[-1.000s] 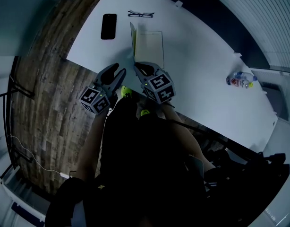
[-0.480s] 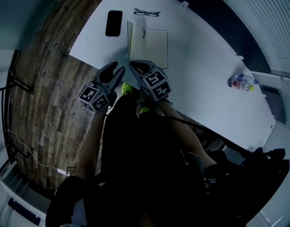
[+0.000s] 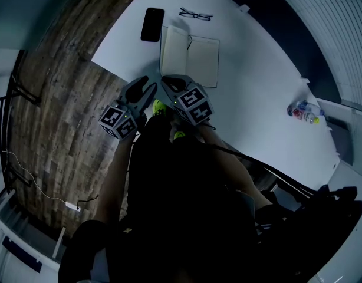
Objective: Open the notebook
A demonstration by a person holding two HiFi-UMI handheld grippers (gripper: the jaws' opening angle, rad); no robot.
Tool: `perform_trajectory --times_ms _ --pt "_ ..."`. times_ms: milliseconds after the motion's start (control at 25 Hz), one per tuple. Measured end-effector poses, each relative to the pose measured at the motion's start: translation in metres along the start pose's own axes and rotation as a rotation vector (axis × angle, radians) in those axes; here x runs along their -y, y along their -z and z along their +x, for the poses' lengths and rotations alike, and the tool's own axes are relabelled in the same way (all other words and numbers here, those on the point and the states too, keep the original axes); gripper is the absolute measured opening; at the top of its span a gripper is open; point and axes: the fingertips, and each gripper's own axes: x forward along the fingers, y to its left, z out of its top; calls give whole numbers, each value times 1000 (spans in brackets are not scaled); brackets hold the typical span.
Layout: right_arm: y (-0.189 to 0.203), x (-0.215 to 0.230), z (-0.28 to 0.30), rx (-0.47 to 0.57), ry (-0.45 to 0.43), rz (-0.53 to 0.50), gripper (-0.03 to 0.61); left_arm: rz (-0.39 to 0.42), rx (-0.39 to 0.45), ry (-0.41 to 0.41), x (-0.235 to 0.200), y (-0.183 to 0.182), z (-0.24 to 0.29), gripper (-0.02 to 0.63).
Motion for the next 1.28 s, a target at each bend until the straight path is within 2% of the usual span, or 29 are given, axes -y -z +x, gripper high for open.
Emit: perform_trajectory --times_ms 400,1000,1280 --pt "11 -6 28 -75 -47 -25 29 -23 5 -25 -16 2 -1 156" --pt "35 -9 65 -181 -52 -57 28 -47 5 -62 -36 9 -12 156" --pt "38 -11 75 -194 -52 -51 28 -53 6 -69 -41 10 -17 156"
